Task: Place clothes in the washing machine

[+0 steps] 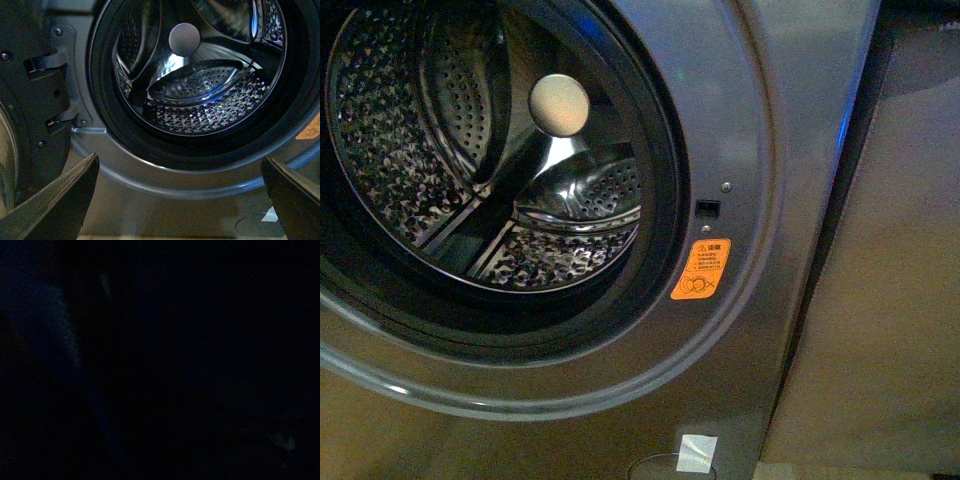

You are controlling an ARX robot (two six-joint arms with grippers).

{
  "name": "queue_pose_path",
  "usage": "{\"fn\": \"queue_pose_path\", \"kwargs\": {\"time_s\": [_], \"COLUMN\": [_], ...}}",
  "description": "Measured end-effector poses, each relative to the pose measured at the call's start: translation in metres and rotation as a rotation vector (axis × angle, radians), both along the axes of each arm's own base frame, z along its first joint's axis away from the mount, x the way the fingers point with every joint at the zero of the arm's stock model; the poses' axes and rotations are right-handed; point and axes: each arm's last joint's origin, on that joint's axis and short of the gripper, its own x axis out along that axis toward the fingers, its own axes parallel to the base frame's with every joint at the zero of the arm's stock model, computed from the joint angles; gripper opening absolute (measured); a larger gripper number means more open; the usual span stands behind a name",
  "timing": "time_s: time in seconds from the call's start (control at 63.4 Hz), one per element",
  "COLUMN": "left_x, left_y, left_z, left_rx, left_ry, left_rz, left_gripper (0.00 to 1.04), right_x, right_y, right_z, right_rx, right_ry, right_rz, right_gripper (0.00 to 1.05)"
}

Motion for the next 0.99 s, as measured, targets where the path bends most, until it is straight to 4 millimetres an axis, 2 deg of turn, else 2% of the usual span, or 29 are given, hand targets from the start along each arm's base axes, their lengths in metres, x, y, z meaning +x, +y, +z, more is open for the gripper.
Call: {"fn": "queue_pose_path", "kwargs": {"time_s": [0.236, 0.457, 0.552, 0.599, 0.631, 0.741, 0.788, 0.883, 0.993], "left_x": [0.000, 0.000, 0.000, 0.000, 0.000, 0.000, 0.000, 0.000, 0.000], "left_y": [0.000, 0.000, 0.000, 0.000, 0.000, 0.000, 0.000, 0.000, 0.000], "left_z": [0.000, 0.000, 0.000, 0.000, 0.000, 0.000, 0.000, 0.000, 0.000], "left_rx": [0.000, 0.000, 0.000, 0.000, 0.000, 0.000, 0.000, 0.000, 0.000], "left_ry": [0.000, 0.000, 0.000, 0.000, 0.000, 0.000, 0.000, 0.000, 0.000], "left_rz": [0.000, 0.000, 0.000, 0.000, 0.000, 0.000, 0.000, 0.000, 0.000], "left_gripper": [0.98, 0.98, 0.98, 0.98, 0.98, 0.98, 0.98, 0.98, 0.98], "right_x": [-0.004, -0.002, 0.002, 0.004, 0.007, 0.013, 0.016, 0.016, 0.010], "right_y": [0.000, 0.007, 0.009, 0.009, 0.007, 0.001, -0.001, 0.003, 0.013], "right_z": [-0.009, -0.008, 0.004, 0.018, 0.035, 0.079, 0.100, 0.160, 0.211], "right_rx": [0.010, -0.067, -0.107, -0.130, -0.157, -0.231, -0.267, -0.316, -0.337], "right_ry": [-0.012, -0.063, -0.101, -0.139, -0.182, -0.293, -0.341, -0.478, -0.592], "right_rz": [-0.025, -0.030, -0.048, -0.059, -0.058, -0.037, -0.022, 0.026, 0.069], "right_gripper": [0.97, 0.64, 0.46, 0.36, 0.27, 0.11, 0.07, 0.06, 0.06]}}
